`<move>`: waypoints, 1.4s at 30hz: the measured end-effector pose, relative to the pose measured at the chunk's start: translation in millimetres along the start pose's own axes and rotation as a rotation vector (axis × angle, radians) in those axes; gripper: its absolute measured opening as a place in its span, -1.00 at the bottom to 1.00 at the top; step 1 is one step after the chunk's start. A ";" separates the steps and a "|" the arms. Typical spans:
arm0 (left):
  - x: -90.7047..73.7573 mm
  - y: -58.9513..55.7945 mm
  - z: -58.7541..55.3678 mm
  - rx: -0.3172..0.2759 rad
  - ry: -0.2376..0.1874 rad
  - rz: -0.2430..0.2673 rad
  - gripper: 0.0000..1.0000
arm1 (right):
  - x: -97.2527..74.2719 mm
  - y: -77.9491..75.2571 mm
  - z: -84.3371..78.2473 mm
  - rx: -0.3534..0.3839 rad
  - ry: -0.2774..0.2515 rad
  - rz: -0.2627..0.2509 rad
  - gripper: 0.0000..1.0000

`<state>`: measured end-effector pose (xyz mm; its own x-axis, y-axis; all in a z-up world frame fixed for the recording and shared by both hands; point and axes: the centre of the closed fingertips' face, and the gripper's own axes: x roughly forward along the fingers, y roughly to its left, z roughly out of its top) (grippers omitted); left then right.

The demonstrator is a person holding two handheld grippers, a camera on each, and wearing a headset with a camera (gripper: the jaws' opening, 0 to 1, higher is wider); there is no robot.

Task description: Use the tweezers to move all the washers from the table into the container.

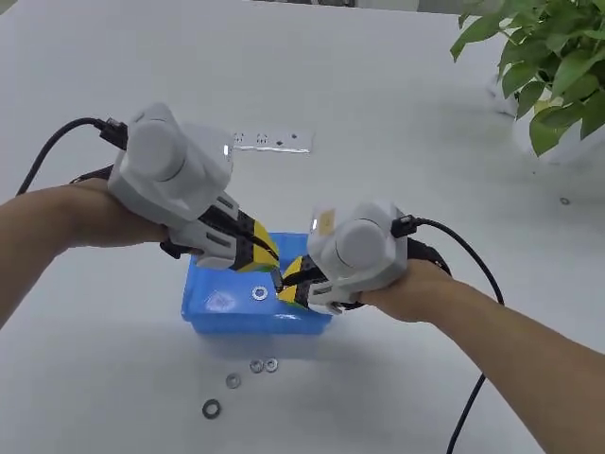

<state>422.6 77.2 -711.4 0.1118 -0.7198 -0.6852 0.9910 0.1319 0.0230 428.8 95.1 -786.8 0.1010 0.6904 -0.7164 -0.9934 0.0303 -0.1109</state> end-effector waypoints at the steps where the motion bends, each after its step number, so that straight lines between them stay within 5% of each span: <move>1: 0.0 -0.2 -0.1 0.000 0.001 -0.001 -0.88 | -0.1 0.2 0.1 -0.003 0.002 0.000 -0.80; 26: -22.8 -8.6 21.6 0.035 -0.002 0.034 -0.88 | -21.2 3.8 23.6 -0.030 -0.035 -0.036 -0.79; 42: -40.7 -27.6 36.2 0.062 0.003 0.051 -0.89 | -39.4 18.2 40.7 -0.059 -0.052 -0.063 -0.79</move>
<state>393.3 78.2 -657.8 0.1621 -0.7114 -0.6838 0.9867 0.1258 0.1031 404.5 97.9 -732.6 0.1585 0.7252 -0.6700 -0.9800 0.0330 -0.1961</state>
